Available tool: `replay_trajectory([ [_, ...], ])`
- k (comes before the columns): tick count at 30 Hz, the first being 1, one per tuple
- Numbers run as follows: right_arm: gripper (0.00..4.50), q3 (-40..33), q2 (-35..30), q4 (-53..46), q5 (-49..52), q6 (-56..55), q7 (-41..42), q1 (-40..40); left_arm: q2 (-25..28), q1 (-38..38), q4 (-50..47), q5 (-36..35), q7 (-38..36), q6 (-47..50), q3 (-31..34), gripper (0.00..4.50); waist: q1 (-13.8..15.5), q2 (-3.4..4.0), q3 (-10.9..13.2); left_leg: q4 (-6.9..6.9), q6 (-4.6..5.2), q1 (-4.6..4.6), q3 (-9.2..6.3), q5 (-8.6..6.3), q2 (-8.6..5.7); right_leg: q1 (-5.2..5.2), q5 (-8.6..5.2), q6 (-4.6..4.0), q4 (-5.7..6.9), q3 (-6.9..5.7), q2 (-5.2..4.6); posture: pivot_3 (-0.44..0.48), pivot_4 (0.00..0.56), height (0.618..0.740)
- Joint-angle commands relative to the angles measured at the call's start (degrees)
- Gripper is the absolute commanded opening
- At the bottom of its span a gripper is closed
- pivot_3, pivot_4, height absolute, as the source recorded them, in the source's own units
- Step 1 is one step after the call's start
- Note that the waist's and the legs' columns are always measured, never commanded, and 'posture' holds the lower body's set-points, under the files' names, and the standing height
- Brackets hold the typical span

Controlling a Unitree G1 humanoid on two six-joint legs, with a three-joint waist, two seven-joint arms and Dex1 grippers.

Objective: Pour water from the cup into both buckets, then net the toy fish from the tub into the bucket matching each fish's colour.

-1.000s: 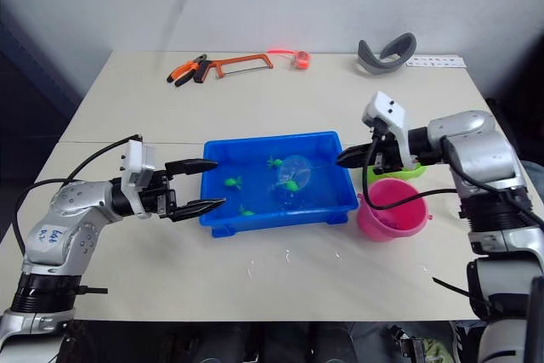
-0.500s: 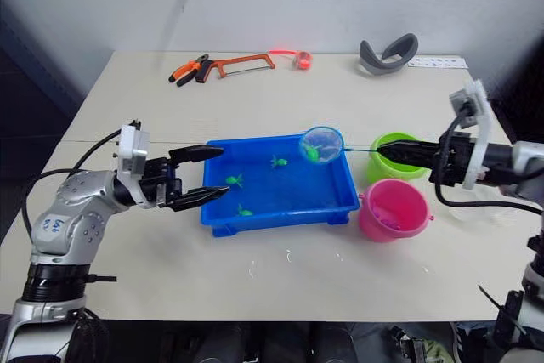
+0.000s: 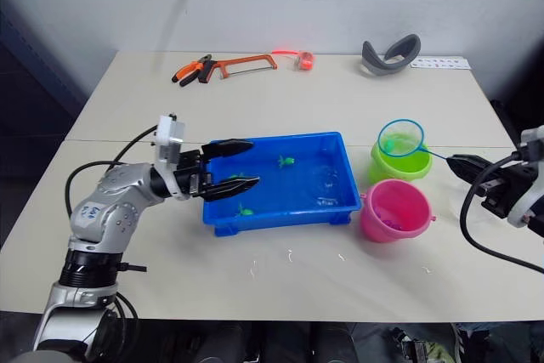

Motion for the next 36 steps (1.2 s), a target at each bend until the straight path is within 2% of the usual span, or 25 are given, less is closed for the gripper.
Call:
replay_trajectory([
  [1, 0.0, 0.1, -1.7, 1.5, -4.6, -9.8, -0.6, 3.6, -0.1, -1.1, -0.4, 0.4, -0.1, -1.0, 0.0, 4.42, 0.0, 0.0, 0.0, -0.01, -0.01, 0.0, 0.0, 0.0, 0.04, 0.0, 0.0, 0.0, -0.03, 0.04, 0.08, 0.0, 0.15, 0.74],
  [7, 0.0, 3.8, -2.6, 3.0, -10.5, -22.9, -0.5, 7.8, -0.3, -1.5, 0.0, 0.5, -0.3, -1.4, -0.4, 4.42, 0.0, 0.0, 0.0, -0.03, -0.04, 0.0, 0.01, 0.01, 0.07, 0.0, 0.0, 0.0, -0.08, 0.1, 0.15, 0.0, 0.15, 0.74],
  [11, 0.0, 7.4, -3.4, 5.8, -19.6, -40.9, 0.3, 12.7, -0.7, -2.2, 0.8, 1.0, -0.6, -2.4, -0.7, 4.42, 0.2, 0.0, 0.0, -0.03, -0.05, 0.02, -0.01, 0.01, 0.08, 0.02, 0.0, 0.0, -0.11, 0.1, 0.18, 0.0, 0.15, 0.74],
  [18, 0.0, 11.0, -5.2, 11.3, -31.4, -62.7, -3.8, 13.9, -1.3, -2.1, 1.3, 1.7, -0.6, -3.8, -1.2, 4.42, 0.1, 0.0, 0.0, -0.03, -0.05, 0.02, 0.02, 0.01, 0.07, 0.02, 0.0, 0.0, -0.12, 0.11, 0.19, 0.0, 0.15, 0.74],
  [21, 0.0, 13.2, -8.5, 14.6, -39.0, -73.1, -5.4, 15.8, -1.4, -2.2, 1.5, 1.9, -0.4, -4.1, -1.2, 4.42, 0.1, 0.0, 0.0, -0.04, -0.08, 0.03, 0.01, 0.03, 0.09, 0.02, 0.0, 0.0, -0.12, 0.12, 0.21, 0.0, 0.15, 0.74],
  [25, 0.0, 15.2, -12.7, 19.5, -49.2, -83.5, -11.4, 16.4, -1.3, -2.3, 1.7, 2.1, -0.5, -4.2, -1.1, 4.42, 0.1, 0.0, 0.0, -0.03, -0.09, 0.05, 0.03, 0.03, 0.09, 0.02, 0.0, 0.0, -0.11, 0.14, 0.2, 0.0, 0.15, 0.74],
  [29, 0.0, 15.7, -17.8, 22.9, -62.9, -93.0, -21.9, 16.6, -1.0, -1.7, 1.1, 1.6, -0.8, -3.9, -0.9, 4.42, 0.0, 0.0, 0.0, -0.03, -0.09, 0.06, 0.01, 0.03, 0.09, 0.06, 0.0, 0.0, -0.17, 0.14, 0.2, 0.0, 0.15, 0.74],
  [34, 0.0, 18.2, -20.2, 26.3, -70.6, -100.5, -31.3, 14.7, -0.8, -1.7, 1.9, 2.2, -1.0, -5.1, -0.5, 4.42, 0.0, 0.01, 0.0, -0.02, -0.13, 0.08, 0.03, 0.05, 0.12, 0.05, -0.01, -0.01, -0.27, 0.17, 0.21, 0.0, 0.15, 0.74],
  [36, 0.0, 18.7, -20.2, 27.2, -70.4, -100.9, -32.4, 14.0, -0.5, -1.6, 2.1, 2.5, -1.1, -5.6, -0.1, 4.42, 0.0, 0.02, 0.0, -0.02, -0.16, 0.08, 0.0, 0.07, 0.17, 0.06, -0.01, -0.02, -0.31, 0.16, 0.24, 0.0, 0.15, 0.74],
])
